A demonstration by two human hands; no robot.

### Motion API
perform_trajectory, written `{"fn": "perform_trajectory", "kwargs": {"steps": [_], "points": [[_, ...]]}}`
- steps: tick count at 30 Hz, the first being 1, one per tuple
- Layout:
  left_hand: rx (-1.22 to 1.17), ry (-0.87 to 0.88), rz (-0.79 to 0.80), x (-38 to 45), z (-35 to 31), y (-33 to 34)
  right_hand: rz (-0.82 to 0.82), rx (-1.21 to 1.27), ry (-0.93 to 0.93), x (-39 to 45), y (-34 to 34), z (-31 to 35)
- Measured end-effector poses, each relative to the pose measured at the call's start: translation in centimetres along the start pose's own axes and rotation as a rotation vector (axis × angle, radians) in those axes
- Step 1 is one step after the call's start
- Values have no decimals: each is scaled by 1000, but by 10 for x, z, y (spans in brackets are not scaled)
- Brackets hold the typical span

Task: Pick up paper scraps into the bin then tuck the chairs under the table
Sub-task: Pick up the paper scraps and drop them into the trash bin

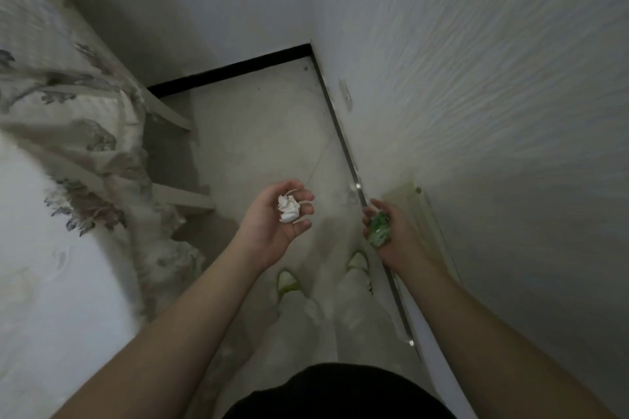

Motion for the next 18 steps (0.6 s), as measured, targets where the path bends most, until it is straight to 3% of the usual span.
{"fn": "perform_trajectory", "kwargs": {"steps": [4, 12, 16, 18], "points": [[-18, 11, -30, 60, -2, -20, -68, -87, -28, 64, -6, -1], [24, 32, -42, 190, 19, -52, -179, -608, -276, 192, -44, -10], [-34, 21, -42, 248, 49, -82, -226, -1000, -300, 248, -69, -25], [-36, 5, -29, 273, 69, -101, -236, -1076, -298, 276, -82, -36]]}}
Point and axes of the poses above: each hand's wrist, its own x-axis towards the middle knuckle, its own y-axis out of the palm, z = x × y, the point moved 8 cm from there along x, towards the middle knuckle, and after that the axes turned 4 degrees about z, right-handed, at the moved point
